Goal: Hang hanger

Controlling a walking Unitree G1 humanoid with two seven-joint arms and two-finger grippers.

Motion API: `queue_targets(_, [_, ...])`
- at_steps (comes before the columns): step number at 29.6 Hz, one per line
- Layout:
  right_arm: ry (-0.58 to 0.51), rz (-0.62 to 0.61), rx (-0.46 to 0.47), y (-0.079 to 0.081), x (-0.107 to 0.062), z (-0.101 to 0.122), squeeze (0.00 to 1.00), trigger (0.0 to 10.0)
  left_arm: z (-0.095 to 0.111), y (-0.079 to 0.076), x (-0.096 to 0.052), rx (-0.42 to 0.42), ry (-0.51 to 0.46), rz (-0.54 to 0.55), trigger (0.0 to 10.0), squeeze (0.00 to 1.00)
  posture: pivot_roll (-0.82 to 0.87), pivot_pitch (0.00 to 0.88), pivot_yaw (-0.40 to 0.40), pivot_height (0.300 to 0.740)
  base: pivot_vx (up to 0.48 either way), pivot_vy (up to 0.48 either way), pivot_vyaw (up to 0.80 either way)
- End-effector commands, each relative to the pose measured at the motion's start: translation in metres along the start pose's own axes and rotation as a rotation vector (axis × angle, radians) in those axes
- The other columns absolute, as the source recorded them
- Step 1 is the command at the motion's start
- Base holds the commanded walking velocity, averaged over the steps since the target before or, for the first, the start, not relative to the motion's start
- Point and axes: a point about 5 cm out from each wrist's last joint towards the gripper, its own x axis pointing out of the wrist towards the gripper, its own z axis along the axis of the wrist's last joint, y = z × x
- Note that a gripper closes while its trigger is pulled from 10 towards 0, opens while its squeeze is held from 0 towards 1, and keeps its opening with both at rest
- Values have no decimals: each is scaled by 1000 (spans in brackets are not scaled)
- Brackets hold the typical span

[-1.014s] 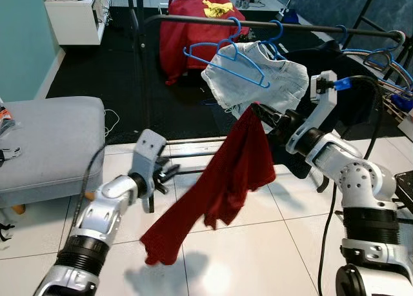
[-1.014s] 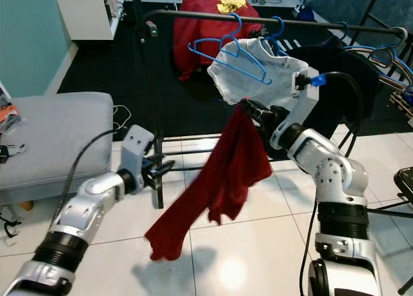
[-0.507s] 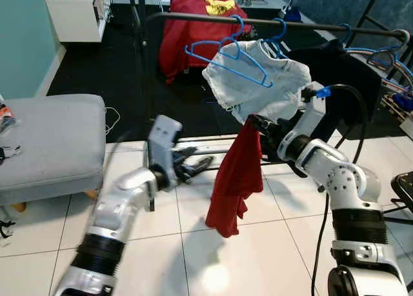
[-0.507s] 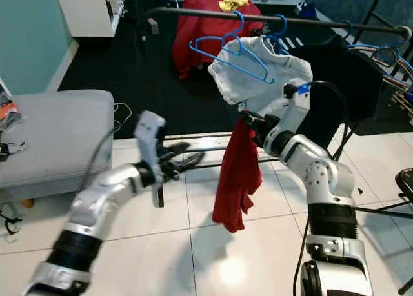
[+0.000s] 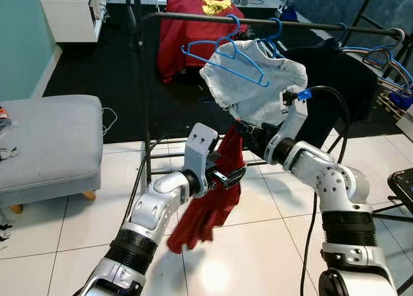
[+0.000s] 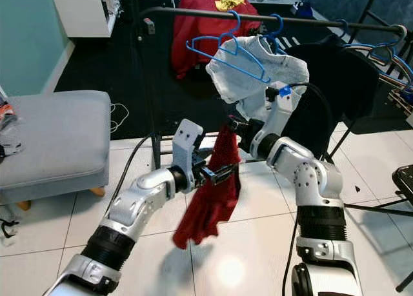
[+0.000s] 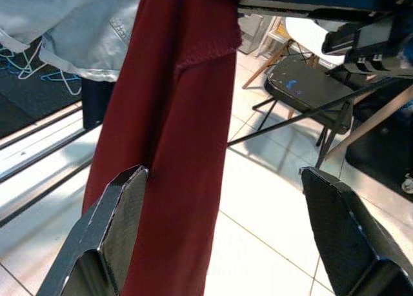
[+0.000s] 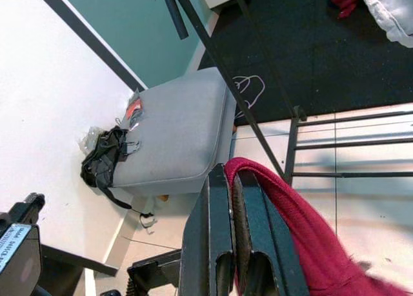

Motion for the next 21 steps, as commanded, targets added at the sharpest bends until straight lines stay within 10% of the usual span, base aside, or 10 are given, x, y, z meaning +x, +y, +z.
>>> queue_targets(1, [-7,16,-10,5,-1,1,0,0,-1,-6,5,15,6,-12,10000,1000,-118,144,-96,740,0,0,0])
queue_targets(5, [3,36,-8,11,2,-2,0,0,7,-9,7,-94,-51,-25,10000,910,-118,138,-94,740,0,0,0])
queue_targets(6, [7,39,-9,12,3,-3,0,0,9,-10,7,-127,-71,-37,10000,125,-119,135,-95,740,0,0,0])
queue_targets(7, [10,39,-10,13,3,-4,0,0,12,-11,7,-144,-84,-50,10000,0,-119,135,-95,740,0,0,0])
queue_targets(21, [28,35,-25,16,6,-10,0,0,12,-19,12,-188,-90,-54,10000,0,-115,115,-97,740,0,0,0])
